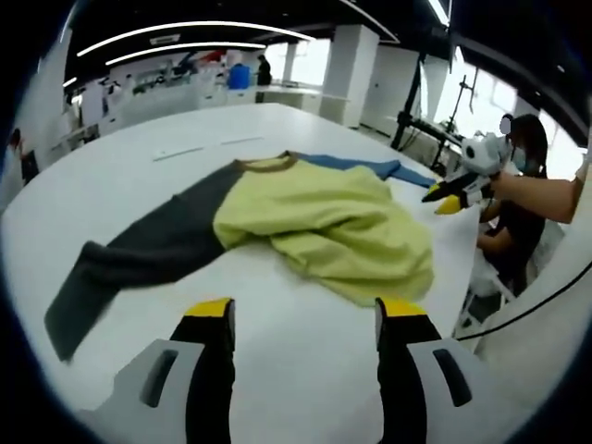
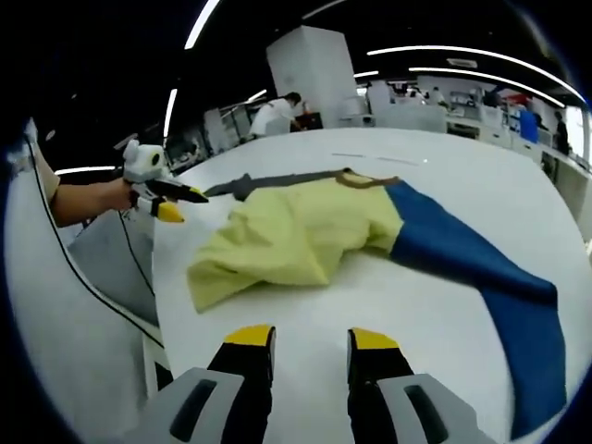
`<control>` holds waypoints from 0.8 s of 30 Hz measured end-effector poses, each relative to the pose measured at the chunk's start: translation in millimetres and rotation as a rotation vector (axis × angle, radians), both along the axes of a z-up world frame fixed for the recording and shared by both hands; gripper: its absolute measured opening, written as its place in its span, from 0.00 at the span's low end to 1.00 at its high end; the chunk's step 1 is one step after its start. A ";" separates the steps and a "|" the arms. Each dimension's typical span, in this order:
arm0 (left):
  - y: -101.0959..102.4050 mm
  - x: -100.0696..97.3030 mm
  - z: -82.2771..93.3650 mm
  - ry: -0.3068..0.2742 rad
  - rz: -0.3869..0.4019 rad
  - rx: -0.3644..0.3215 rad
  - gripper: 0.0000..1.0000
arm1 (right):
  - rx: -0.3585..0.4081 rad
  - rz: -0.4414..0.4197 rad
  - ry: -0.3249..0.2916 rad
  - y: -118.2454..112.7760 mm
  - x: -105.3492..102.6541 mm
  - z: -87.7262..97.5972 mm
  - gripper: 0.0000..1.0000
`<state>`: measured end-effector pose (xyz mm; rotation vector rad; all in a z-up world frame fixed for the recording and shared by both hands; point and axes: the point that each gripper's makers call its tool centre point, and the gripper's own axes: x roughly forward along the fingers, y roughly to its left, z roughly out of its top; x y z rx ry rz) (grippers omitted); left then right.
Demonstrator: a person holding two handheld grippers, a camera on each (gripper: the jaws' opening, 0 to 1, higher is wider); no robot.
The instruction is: Fold the garment on the visible template until the final outline fits inside the template.
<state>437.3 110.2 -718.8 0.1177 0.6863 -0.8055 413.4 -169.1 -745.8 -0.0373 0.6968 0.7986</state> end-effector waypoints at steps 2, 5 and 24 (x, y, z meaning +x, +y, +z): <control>-0.2 -0.4 -0.2 -0.001 -0.002 0.001 0.58 | 0.004 0.004 0.001 2.7 -0.5 0.3 0.27; -0.9 -1.9 -1.3 0.002 -0.006 0.001 0.58 | 0.008 0.014 0.002 7.1 -2.1 0.3 0.27; -5.5 -9.6 -8.1 0.014 -0.025 0.002 0.58 | 0.026 0.102 0.019 46.9 -5.9 -4.7 0.23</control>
